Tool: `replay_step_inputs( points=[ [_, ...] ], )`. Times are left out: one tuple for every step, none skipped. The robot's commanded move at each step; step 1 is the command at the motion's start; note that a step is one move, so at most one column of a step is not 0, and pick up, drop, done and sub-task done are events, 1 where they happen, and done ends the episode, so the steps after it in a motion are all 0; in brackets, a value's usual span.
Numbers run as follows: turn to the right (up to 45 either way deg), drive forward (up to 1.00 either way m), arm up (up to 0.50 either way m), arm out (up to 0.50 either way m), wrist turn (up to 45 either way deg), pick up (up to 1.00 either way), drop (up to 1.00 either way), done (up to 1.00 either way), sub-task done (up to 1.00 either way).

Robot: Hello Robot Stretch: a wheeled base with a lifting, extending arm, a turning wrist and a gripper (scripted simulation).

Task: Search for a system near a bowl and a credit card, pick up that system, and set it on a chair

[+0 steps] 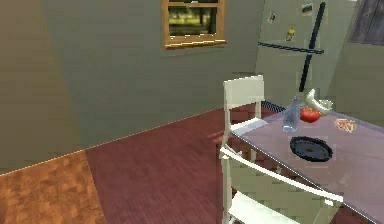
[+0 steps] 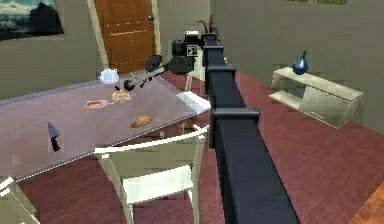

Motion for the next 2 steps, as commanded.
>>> replay_step_inputs(
  points=[
    [0.0,0.0,0.0,0.0,0.0,0.0,1.0,0.0,0.0],
    [0.0,0.0,0.0,-0.1,0.0,0.0,0.0,0.0,0.0]
  ],
)
